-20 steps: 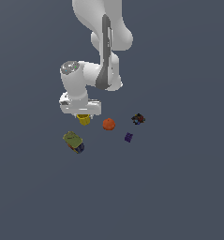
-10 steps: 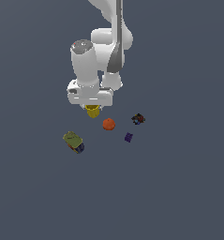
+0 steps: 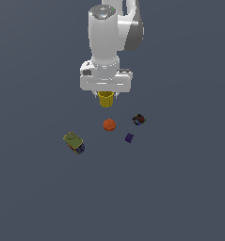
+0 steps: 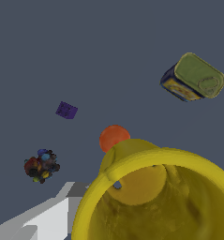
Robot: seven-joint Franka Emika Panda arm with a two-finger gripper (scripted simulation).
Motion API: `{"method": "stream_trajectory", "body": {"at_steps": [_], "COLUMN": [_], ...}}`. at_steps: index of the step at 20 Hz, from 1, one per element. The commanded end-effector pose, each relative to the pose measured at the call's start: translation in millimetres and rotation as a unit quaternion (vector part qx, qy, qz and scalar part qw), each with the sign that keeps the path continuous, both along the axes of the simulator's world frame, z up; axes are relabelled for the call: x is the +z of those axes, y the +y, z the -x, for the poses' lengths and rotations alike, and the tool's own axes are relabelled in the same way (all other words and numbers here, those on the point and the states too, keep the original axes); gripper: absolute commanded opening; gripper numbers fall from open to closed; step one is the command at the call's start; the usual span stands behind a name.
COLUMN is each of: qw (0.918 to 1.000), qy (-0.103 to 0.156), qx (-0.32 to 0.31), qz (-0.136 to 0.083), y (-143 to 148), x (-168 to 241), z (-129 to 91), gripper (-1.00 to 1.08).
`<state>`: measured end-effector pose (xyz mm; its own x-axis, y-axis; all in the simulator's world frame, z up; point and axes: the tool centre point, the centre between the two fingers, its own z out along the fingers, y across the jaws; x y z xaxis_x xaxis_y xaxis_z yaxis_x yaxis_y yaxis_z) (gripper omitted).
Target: Pick up a designated object from a clutter of objects.
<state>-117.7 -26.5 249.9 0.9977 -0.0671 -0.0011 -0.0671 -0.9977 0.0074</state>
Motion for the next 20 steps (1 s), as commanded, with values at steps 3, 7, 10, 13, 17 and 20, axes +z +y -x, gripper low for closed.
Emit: {"method": "stream_trajectory", "body": {"at_steps": [3,7,10,13,17,20], "qw": [1.0,1.0,1.0,1.0,1.0,1.0], "qy": [0.0,0.0,0.0,0.0,0.0,-0.001], "qx": [0.0,0.001,0.001,0.001,0.001,0.001], "qz": [0.0,-0.001,-0.002,-0.002,-0.003,-0.003], "y": [33,63,85,103,123,134], "x": [40,76,102,125,149,162], "z": [-3,-6,-9,-12,-15,-18], "gripper": [-1.0,-1.0,-1.0,-1.0,-1.0,-1.0]}}
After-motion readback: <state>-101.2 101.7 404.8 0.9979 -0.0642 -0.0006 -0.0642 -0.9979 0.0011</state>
